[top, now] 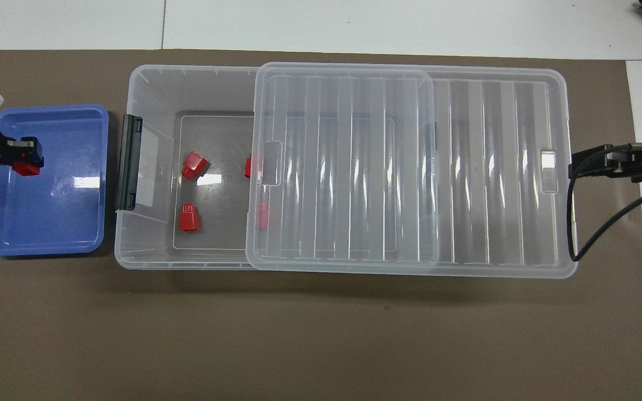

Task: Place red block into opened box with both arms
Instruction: 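Grasp the red block in the blue tray with the left gripper, then carry the red block into the open box with the left gripper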

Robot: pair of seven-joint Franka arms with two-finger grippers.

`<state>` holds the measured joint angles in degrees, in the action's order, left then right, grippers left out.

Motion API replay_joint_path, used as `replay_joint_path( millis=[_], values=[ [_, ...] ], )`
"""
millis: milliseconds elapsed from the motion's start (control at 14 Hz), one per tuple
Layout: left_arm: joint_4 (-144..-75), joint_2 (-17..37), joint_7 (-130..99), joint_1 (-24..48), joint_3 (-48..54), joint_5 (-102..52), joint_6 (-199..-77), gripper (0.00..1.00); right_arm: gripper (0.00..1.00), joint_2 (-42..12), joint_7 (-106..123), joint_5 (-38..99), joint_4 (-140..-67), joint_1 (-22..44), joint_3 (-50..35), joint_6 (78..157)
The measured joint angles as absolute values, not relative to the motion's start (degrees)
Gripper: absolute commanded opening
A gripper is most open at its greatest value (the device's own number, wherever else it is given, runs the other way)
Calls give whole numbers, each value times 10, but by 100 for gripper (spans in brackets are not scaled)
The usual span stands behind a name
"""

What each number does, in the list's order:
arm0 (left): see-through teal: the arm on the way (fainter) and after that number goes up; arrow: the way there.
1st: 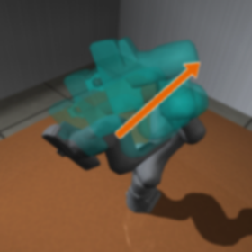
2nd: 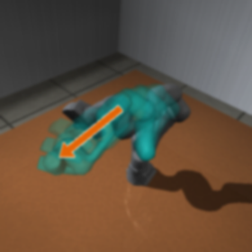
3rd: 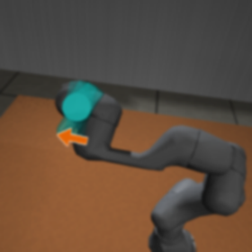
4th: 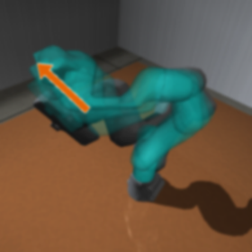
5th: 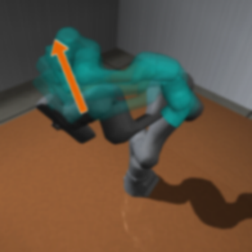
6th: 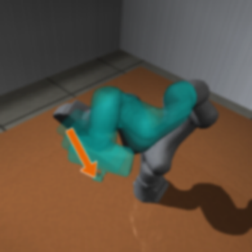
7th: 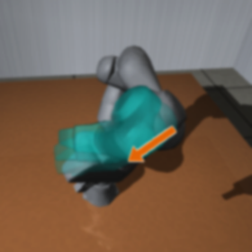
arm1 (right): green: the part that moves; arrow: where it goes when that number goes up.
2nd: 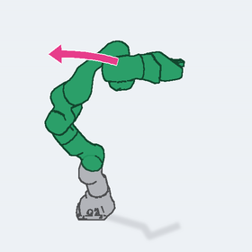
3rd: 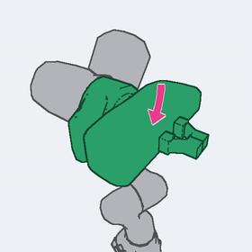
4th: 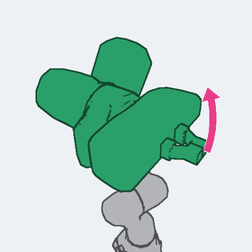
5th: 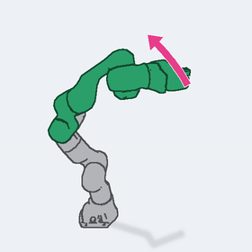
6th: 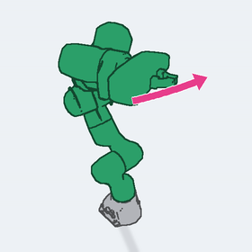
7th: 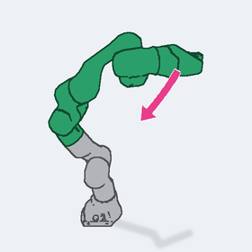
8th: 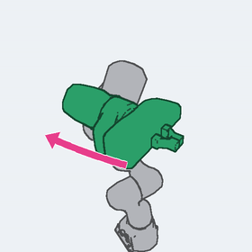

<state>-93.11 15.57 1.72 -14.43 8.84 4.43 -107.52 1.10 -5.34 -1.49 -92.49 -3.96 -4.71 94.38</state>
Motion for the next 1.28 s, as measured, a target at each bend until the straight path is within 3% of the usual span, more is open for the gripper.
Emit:
replay_joint_path(
  millis=[285, 498, 712, 854, 1281],
  values=[
    [-866, 122, -149, -61, 103, 6, -934, 0, 100, 11, -53, -15, -925, -40, -47, 942],
    [-859, 117, -300, 34, 111, -7, -927, 0, 100, 11, -53, -15, -925, -40, -47, 941],
    [-864, 117, -361, 71, 112, -15, -956, 0, 100, 11, -53, -15, -925, -40, -47, 941],
    [-891, 114, -363, 72, 111, -15, -1007, 0, 100, 11, -53, -15, -925, -41, -47, 941],
    [-1070, 92, -369, 92, 113, -17, -1219, 0, 100, 11, -53, -15, -926, -42, -47, 941]
  ],
)
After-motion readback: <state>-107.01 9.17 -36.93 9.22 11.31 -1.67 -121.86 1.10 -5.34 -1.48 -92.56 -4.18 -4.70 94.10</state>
